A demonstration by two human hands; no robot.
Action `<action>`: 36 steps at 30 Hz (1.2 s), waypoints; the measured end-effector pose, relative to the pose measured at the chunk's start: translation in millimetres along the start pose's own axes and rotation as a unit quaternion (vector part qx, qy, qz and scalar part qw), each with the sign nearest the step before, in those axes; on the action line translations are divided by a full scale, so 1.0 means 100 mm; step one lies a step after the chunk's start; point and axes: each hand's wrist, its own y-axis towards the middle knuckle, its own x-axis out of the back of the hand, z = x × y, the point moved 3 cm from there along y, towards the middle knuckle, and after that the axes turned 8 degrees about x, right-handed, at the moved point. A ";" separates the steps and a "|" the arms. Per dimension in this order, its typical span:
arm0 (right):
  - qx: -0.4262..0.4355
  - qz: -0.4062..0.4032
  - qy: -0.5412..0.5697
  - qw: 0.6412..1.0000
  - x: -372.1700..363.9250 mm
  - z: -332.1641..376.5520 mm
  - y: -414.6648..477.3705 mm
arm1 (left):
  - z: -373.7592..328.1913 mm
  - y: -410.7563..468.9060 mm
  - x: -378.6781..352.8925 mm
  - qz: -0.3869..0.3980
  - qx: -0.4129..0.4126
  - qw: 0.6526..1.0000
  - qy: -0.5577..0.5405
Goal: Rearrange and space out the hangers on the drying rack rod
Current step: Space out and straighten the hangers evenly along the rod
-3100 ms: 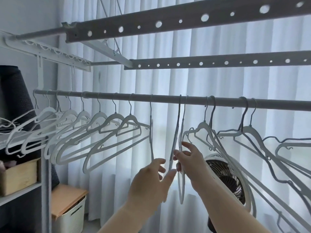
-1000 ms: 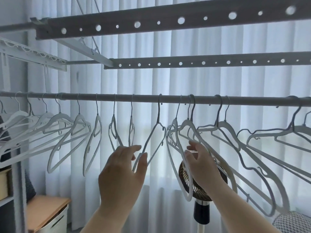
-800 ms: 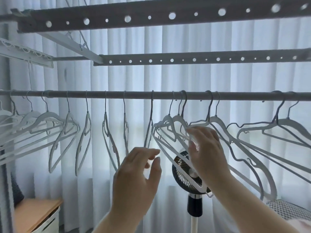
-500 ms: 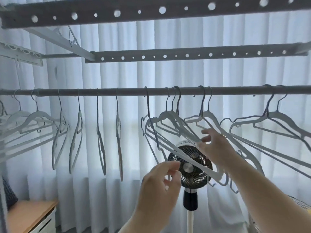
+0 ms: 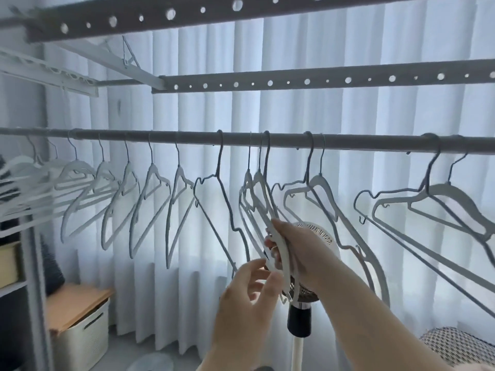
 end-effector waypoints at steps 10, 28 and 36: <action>0.030 0.008 -0.041 0.999 0.16 0.01 -0.10 | -0.09 -0.11 -0.34 -0.098 -0.020 0.993 0.057; 0.057 0.015 -0.053 0.997 0.86 -0.02 -0.19 | -0.29 0.03 -0.81 -0.059 0.070 0.993 -0.069; 0.064 -0.010 -0.076 0.995 0.94 -0.05 -0.15 | -0.43 0.05 -0.74 -0.032 0.071 0.996 -0.041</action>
